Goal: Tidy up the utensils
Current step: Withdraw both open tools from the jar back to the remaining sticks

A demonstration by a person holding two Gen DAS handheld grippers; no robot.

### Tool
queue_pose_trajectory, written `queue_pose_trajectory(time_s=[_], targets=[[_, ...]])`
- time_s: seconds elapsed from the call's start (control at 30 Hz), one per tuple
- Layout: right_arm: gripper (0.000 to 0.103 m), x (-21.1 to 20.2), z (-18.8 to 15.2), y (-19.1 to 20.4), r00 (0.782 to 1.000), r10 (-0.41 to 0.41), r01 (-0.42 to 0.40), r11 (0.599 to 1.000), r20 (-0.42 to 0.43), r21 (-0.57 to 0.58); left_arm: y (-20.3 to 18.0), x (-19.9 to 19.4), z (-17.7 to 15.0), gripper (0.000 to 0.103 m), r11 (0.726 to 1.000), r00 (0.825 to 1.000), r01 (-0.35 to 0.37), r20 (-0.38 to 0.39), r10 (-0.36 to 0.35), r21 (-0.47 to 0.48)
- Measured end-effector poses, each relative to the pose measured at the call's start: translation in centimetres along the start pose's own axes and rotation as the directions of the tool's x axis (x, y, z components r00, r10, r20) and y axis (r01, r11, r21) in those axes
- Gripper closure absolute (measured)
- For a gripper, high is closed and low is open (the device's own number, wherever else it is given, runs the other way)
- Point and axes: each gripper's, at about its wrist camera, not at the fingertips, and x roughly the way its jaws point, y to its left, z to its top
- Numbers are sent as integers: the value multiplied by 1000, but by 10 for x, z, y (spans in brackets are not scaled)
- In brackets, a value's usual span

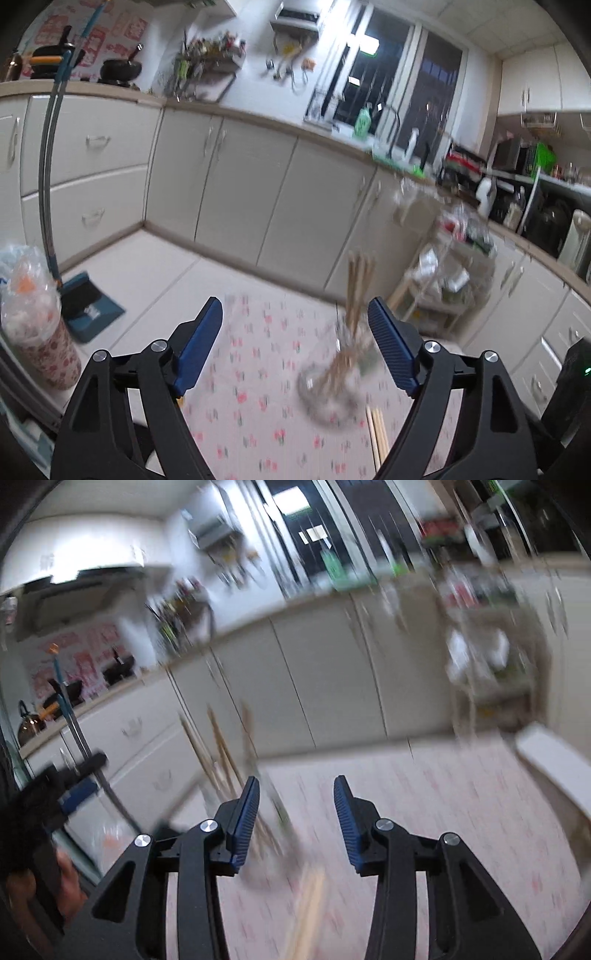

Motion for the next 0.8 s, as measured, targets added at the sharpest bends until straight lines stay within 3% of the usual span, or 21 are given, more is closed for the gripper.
queue_pose_trajectory(time_s=[0.13,0.27,0.37,0.57,0.8], targets=[[65,7,-35,-19,981,-20,25,999,-192,25,-8,-4,-34,26,1000,992,-6,-127,8,20],[69,20,-50,-6,962,-12,6,1000,-274,-24,-14,-9,-58,26,1000,977,-3,-211,8,26],[70,30,-54,4,954,-9,-8,998,-301,-57,-16,-12,-70,25,1000,970,-9,-242,14,22],[77,50,-70,16,926,-106,50,986,-363,-162,-16,-15,-75,24,999,960,-16,-280,23,28],[77,51,-74,17,919,-145,62,972,-366,-228,-26,-4,-85,23,998,944,-21,-329,38,54]])
